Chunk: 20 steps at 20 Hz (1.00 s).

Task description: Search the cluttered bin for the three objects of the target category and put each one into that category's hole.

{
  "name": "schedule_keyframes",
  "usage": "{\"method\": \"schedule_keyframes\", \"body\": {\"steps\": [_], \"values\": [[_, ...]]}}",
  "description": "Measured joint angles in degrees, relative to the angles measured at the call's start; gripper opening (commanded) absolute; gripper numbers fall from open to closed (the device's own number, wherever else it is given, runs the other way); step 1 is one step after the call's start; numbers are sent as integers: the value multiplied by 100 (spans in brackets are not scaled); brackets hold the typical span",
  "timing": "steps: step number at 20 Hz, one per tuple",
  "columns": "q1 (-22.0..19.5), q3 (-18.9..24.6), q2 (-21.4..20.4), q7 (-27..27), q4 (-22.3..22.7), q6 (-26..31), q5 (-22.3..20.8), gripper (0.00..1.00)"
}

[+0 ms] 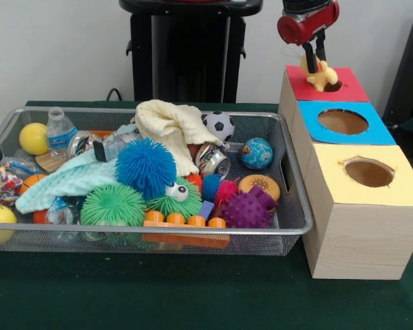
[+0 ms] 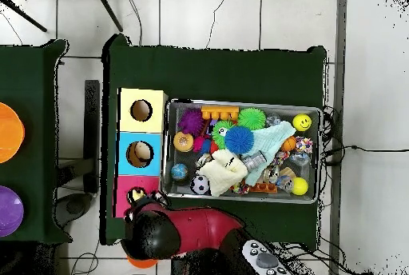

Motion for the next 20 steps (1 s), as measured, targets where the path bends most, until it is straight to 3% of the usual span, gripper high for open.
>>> {"method": "schedule_keyframes", "body": {"steps": [20], "values": [[211, -139, 90, 0, 191, -254, 47, 0]]}}
